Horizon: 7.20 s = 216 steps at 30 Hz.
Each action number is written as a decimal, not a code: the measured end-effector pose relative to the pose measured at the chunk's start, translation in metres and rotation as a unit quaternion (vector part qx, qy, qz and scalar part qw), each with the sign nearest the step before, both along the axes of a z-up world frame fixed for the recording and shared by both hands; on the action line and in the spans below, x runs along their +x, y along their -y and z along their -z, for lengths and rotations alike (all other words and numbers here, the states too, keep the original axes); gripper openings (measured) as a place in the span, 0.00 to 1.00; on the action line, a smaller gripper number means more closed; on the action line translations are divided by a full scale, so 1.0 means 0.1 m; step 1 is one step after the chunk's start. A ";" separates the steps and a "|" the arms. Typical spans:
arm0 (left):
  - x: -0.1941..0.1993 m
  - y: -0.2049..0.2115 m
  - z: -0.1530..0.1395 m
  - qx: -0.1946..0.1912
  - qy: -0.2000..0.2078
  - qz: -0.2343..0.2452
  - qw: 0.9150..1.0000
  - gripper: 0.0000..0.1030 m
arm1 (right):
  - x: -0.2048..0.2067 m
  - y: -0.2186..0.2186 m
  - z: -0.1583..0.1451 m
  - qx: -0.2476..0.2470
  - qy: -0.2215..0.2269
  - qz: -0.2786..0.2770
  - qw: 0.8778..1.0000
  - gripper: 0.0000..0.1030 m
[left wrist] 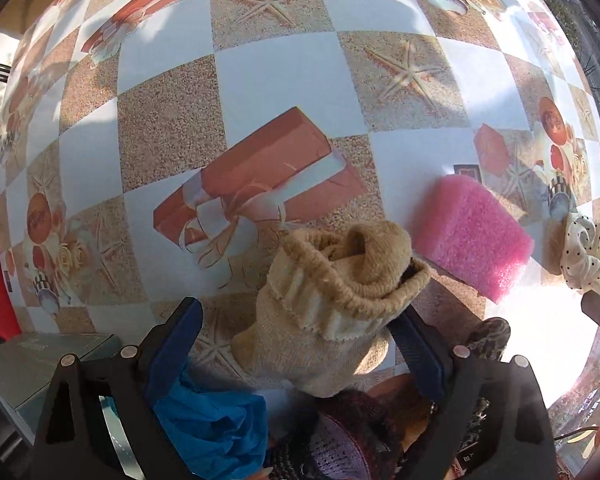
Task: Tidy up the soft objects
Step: 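Reach the left tool to the beige cloth while the right tool reaches the polka-dot scrunchie, then grasp the beige knit cloth with the left tool while the right tool grasps the polka-dot scrunchie, then carry the beige cloth and polka-dot scrunchie with both tools over the white box, then open both tools to drop the beige cloth and scrunchie into the box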
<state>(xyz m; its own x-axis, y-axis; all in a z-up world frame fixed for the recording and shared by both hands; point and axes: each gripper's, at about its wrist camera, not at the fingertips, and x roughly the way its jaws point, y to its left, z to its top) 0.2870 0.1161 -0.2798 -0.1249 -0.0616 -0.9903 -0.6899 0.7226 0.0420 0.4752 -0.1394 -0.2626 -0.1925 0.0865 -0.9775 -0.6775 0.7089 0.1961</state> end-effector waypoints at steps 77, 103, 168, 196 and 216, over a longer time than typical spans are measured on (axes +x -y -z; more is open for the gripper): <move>-2.98 1.06 -1.96 0.146 0.127 -0.067 0.979 0.19 | -3.51 -1.30 -2.00 0.188 0.003 -0.272 0.944 0.31; -3.40 1.06 -1.95 0.153 0.099 -0.109 0.977 0.20 | -4.13 -1.57 -2.02 0.193 -0.002 -0.353 0.916 0.31; -3.38 1.05 -1.82 0.139 0.085 -0.095 0.982 0.20 | -4.13 -1.70 -1.90 0.185 -0.021 -0.356 0.916 0.31; -3.36 0.93 -1.77 0.126 0.094 -0.104 0.982 0.68 | -4.05 -1.79 -1.75 0.157 -0.031 -0.340 0.926 0.57; -3.51 0.93 -2.11 0.128 0.290 -0.124 0.940 0.90 | -3.90 -1.78 -1.78 0.078 0.013 -0.312 0.947 0.98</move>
